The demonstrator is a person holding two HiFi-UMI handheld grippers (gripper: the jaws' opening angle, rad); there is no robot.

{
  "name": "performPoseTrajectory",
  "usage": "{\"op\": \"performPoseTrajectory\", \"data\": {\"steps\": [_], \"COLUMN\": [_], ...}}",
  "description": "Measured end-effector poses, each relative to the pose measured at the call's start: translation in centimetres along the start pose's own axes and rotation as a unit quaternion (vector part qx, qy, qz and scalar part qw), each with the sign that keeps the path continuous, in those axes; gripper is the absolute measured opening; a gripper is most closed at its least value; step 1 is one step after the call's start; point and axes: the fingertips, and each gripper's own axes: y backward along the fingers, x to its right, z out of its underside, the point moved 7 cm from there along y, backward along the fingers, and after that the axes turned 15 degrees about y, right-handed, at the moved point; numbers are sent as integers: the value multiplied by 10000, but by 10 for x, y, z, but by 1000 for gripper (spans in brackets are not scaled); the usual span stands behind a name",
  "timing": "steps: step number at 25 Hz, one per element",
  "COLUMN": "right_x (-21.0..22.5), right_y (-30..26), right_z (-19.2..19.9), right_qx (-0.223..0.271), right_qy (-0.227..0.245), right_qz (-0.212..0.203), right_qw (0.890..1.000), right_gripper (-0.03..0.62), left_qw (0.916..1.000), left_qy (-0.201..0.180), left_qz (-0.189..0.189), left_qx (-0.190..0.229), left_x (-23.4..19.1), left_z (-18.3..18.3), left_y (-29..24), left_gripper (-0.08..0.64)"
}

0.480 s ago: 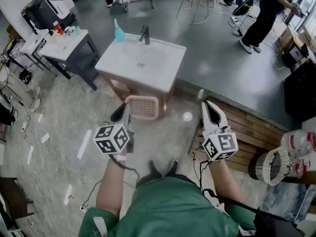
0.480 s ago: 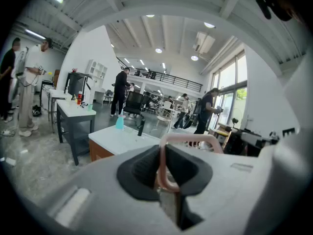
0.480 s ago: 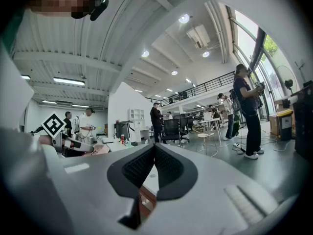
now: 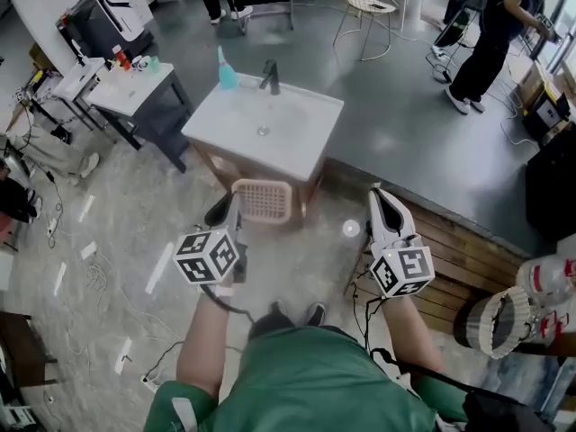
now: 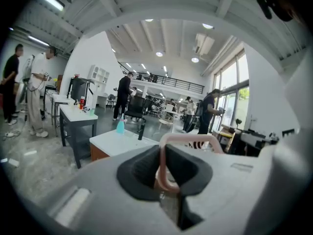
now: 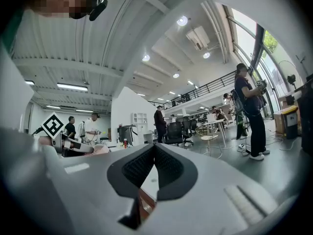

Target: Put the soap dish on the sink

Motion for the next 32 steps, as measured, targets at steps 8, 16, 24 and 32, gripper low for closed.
{"op": "performPoseTrajectory", "data": {"steps": [8, 16, 24, 32], "right_x": [14, 28, 36, 32], "right_y": [-13, -47, -125, -210], "right_z": [3, 13, 17, 21], "right_qx": [37, -108, -254, -426], "right_qy": [-21, -36, 38, 60], "right_qz": [-38, 86, 290, 533], "right_qw": [10000, 9999, 9993, 9976], "right_gripper": [2, 2, 2, 2], "left_qw": [10000, 10000, 9996, 9985], "left_qy": [-27, 55, 130, 196], "left_qz": [-84, 60, 204, 363], "left_qx": [39, -48, -154, -350], "left_x": [3, -13, -56, -110], "left_z": [-4, -12, -50, -90], "left_y": [-14, -57, -127, -193], "left_gripper": [38, 38, 38, 38]}}
